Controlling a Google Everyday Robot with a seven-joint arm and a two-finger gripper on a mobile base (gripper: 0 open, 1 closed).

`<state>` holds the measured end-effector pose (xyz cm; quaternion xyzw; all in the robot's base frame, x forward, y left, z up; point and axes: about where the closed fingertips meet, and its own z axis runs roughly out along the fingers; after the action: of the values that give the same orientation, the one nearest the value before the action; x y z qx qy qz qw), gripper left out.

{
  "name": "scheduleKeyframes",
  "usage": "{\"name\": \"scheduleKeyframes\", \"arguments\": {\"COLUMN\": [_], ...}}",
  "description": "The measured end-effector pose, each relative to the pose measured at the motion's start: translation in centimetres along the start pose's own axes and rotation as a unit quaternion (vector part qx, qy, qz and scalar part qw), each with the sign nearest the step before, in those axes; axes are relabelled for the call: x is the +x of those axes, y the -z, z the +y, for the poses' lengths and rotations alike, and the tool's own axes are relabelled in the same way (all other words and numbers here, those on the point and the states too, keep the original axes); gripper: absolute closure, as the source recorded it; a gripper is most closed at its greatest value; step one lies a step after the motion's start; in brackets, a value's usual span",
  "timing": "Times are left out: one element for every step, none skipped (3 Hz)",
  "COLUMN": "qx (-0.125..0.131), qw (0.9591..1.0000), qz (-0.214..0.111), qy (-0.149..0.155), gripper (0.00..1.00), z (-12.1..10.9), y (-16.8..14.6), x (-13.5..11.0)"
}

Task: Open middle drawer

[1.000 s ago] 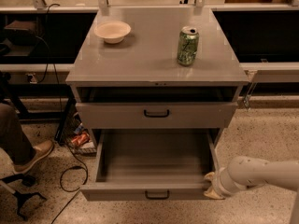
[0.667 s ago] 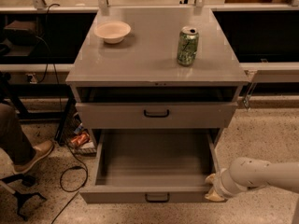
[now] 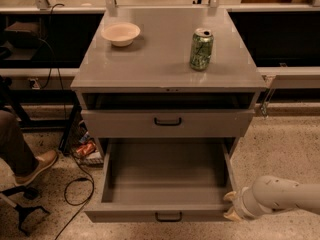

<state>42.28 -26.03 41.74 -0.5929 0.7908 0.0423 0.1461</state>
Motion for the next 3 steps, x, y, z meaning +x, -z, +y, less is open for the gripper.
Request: {"name": "scheduleKeyframes", "arguments": {"qx": [-0.004, -0.004, -0.004], "qw": [0.9998, 0.9998, 0.9998], "qz": [-0.002, -0.002, -0.002], "qy": [-0.021, -0.021, -0.021], "gripper": [1.0, 0.82, 0.6], "z": [1.87, 1.86, 1.93], "y": [0.72, 0.86, 0.8], "x": [1.3, 1.25, 1.24]}}
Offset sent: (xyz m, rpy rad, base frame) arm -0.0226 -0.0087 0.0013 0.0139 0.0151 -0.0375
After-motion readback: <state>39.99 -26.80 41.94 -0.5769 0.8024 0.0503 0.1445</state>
